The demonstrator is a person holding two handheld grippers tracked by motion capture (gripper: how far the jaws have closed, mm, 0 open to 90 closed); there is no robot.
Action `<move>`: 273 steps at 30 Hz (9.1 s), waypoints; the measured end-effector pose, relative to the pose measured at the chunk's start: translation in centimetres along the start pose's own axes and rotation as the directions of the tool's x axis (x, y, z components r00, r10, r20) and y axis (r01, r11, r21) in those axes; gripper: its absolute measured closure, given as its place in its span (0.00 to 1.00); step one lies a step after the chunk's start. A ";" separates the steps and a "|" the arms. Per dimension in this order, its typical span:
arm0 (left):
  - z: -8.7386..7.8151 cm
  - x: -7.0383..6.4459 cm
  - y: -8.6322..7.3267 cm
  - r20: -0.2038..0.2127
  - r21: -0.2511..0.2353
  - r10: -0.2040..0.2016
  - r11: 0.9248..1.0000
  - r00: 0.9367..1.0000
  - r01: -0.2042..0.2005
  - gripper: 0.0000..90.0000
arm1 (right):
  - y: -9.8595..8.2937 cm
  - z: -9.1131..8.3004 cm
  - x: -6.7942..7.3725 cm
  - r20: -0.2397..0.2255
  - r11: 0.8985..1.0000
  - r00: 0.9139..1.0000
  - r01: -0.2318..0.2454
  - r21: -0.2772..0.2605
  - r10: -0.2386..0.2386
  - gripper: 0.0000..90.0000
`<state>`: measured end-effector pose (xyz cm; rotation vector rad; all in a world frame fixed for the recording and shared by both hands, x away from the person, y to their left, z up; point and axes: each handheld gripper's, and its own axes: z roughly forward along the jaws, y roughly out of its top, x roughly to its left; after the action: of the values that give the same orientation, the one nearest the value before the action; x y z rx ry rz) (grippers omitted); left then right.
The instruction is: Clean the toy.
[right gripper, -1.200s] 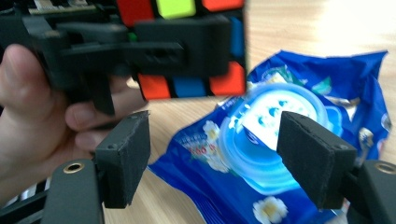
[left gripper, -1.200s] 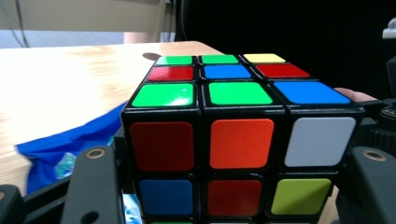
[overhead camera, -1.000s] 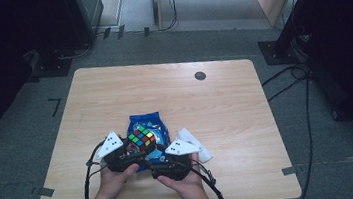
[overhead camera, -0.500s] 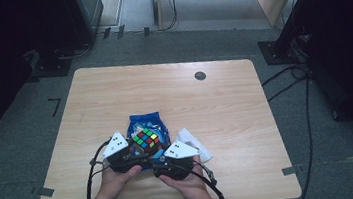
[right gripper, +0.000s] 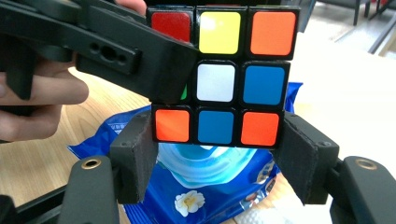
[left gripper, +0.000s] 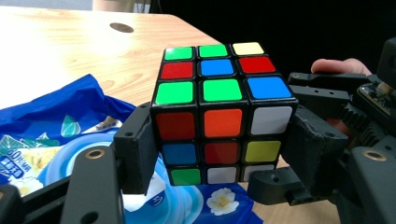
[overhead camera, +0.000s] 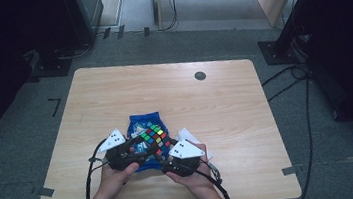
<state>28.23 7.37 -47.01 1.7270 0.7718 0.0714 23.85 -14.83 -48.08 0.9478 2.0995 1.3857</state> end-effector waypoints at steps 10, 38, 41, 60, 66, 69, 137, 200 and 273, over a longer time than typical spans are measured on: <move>0.2 -0.1 0.0 0.020 0.025 -0.030 0.999 0.999 0.030 0.37 | 0.1 -0.2 0.7 -0.016 0.997 0.997 0.076 -0.023 -0.076 0.38; -1.5 0.8 0.9 -0.042 -0.056 -0.010 0.998 0.999 0.008 0.18 | -0.1 -0.4 -1.3 -0.032 0.998 0.997 -0.063 0.025 0.064 0.39; -2.2 1.4 0.9 -0.094 -0.064 0.046 0.997 0.995 -0.052 0.18 | 0.1 -0.9 -2.8 -0.027 0.993 0.993 -0.115 0.038 0.116 0.39; 1.3 -3.0 -1.6 -0.206 0.141 0.527 0.850 0.824 -0.508 0.14 | 3.9 -2.8 -4.3 -0.215 0.927 0.910 -0.310 0.213 0.354 0.39; 1.3 -3.7 -1.7 -0.195 0.147 0.581 0.814 0.790 -0.562 0.16 | 3.7 -1.9 -3.8 -0.228 0.904 0.893 -0.319 0.286 0.388 0.39; 1.4 -4.0 -1.8 -0.196 0.150 0.601 0.799 0.775 -0.582 0.21 | 3.6 -1.6 -3.7 -0.229 0.895 0.887 -0.326 0.305 0.401 0.39; 1.4 -3.4 -1.7 -0.172 0.103 0.451 0.892 0.876 -0.440 0.38 | 3.7 -3.0 -0.7 -0.332 0.976 0.922 -0.218 -0.016 0.201 0.99; 0.9 -4.5 -1.3 -0.203 0.001 0.460 0.883 0.864 -0.470 0.38 | 1.5 -1.9 -3.0 -0.185 0.716 0.701 -0.698 0.018 0.689 0.20; -0.1 -2.1 -1.2 -0.140 0.053 0.419 0.908 0.897 -0.416 0.38 | -2.8 -0.3 -8.3 0.321 0.867 0.873 -0.446 0.221 0.367 0.53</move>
<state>26.04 6.46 -47.33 1.9000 0.4949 0.4928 28.33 -21.92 -50.59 1.6873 1.9921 1.0597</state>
